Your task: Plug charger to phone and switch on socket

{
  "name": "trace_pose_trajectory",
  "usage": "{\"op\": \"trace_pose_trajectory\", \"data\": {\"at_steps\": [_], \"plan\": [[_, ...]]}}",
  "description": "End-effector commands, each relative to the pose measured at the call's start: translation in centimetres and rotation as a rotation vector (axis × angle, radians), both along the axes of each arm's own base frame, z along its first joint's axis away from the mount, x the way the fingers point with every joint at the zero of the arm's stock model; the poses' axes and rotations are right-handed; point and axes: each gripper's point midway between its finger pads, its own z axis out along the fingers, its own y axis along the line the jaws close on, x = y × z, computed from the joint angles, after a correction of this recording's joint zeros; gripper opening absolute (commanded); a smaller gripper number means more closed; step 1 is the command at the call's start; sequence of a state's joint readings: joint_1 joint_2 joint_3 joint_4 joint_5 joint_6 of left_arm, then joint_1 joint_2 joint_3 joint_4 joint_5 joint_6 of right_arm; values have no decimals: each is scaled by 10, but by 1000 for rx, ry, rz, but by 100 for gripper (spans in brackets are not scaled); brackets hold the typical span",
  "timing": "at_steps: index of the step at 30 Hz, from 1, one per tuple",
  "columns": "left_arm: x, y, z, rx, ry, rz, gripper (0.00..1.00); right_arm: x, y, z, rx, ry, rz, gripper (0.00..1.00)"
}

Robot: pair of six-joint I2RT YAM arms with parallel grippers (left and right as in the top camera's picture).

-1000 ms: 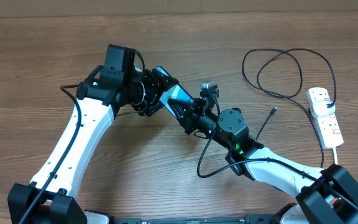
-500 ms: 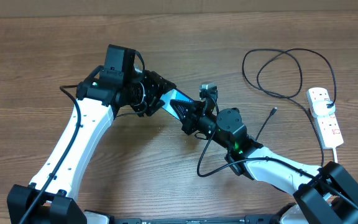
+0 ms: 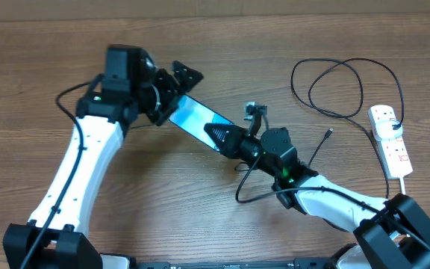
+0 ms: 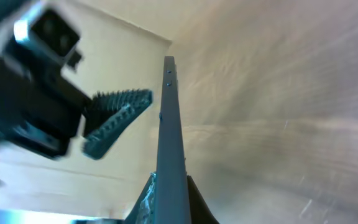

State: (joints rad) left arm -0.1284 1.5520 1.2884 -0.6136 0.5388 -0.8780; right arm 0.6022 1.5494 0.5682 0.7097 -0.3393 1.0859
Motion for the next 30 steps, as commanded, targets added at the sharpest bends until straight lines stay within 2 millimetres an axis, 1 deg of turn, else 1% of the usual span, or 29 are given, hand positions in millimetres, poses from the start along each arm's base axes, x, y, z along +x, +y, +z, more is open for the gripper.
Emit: {"op": "trace_pose_trajectory", "data": {"at_steps": [1, 5, 7, 9, 10, 12, 14, 16, 19, 20, 23, 25, 27, 29, 30], "plan": [[3, 20, 24, 86, -143, -78, 100, -2, -4, 25, 261, 293, 49, 4], [-10, 52, 39, 169, -169, -58, 100, -2, -16, 27, 408, 560, 56, 4], [-19, 69, 47, 226, -170, -18, 100, -6, -18, 28, 449, 654, 75, 4], [-33, 90, 58, 305, -170, 36, 100, -8, -18, 28, 482, 728, 76, 4], [-49, 110, 71, 389, -164, 100, 100, -8, -17, 28, 512, 786, 65, 4], [-69, 130, 86, 476, -160, 174, 100, -9, -17, 28, 536, 837, 56, 4], [-93, 145, 103, 549, -175, 235, 100, -9, -17, 28, 554, 874, 51, 4], [-113, 151, 118, 584, -206, 274, 99, -12, -16, 29, 558, 900, 64, 4], [-138, 153, 136, 593, -264, 303, 100, -22, -12, 30, 536, 917, 124, 4], [-146, 152, 140, 592, -281, 309, 100, -26, -11, 30, 530, 924, 143, 4], [-167, 152, 147, 596, -303, 320, 100, -26, -11, 30, 530, 925, 144, 4], [-175, 151, 147, 590, -304, 325, 100, -25, -11, 30, 532, 922, 140, 4], [-179, 149, 142, 544, -263, 358, 100, -24, -12, 30, 534, 921, 132, 4], [-183, 146, 130, 467, -179, 412, 99, -23, -12, 30, 535, 920, 130, 4], [-184, 144, 120, 416, -121, 444, 100, -23, -12, 30, 535, 920, 130, 4]]}}
